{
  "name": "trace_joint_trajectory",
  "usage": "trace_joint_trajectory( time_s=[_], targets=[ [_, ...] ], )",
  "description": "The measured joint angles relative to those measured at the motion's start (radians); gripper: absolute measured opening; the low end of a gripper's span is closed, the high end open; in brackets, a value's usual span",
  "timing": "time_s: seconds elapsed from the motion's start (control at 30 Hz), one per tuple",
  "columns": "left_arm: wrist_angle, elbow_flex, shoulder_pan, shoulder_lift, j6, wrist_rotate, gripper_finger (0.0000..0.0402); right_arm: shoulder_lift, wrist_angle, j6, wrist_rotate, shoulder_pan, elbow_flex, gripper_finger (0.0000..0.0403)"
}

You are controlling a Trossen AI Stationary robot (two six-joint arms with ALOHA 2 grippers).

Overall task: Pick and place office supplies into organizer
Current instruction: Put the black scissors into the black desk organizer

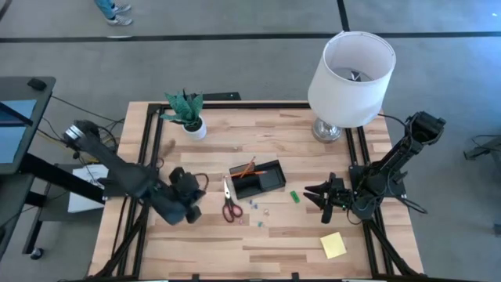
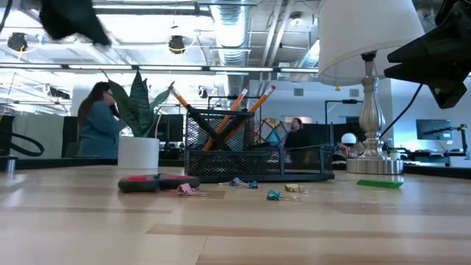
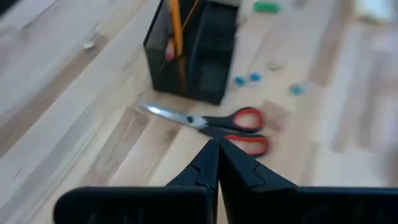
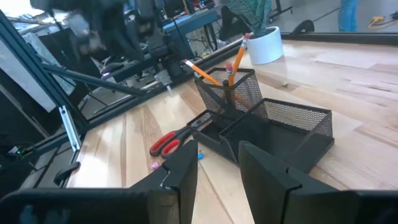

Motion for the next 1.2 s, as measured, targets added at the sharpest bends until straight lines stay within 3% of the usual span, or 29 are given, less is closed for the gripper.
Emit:
trace_joint_trajectory(
  time_s=[0.17, 0.37, 0.53, 0.67, 0.93, 1.2],
  targets=[
    [0.103, -0.089, -0.067, 0.196, -0.106, -0.071, 0.0001, 0.0, -0.004, 0.0, 0.0, -0.001, 0.0, 0.0113],
    [0.121, -0.093, -0.087, 0.403, -0.268, -0.138, 0.0, 0.0, -0.059, 0.003, 0.0, -0.008, 0.0, 0.0113],
    [0.293, -0.092, -0.086, 0.514, -0.299, -0.184, 0.0, 0.036, -0.105, 0.109, 0.0, -0.034, 0.0, 0.0113],
    [0.398, -0.092, -0.087, 0.543, -0.2, -0.191, 0.0, 0.088, -0.108, 0.131, 0.0, -0.071, 0.0, 0.0113],
    [0.422, -0.092, -0.087, 0.544, -0.193, -0.237, 0.0, 0.213, -0.104, 0.264, -0.014, -0.166, 0.0, 0.0113],
    [0.466, -0.092, -0.086, 0.544, -0.161, -0.227, 0.0, 0.247, -0.059, 0.343, -0.193, -0.278, 0.0, 0.0113]
  ],
)
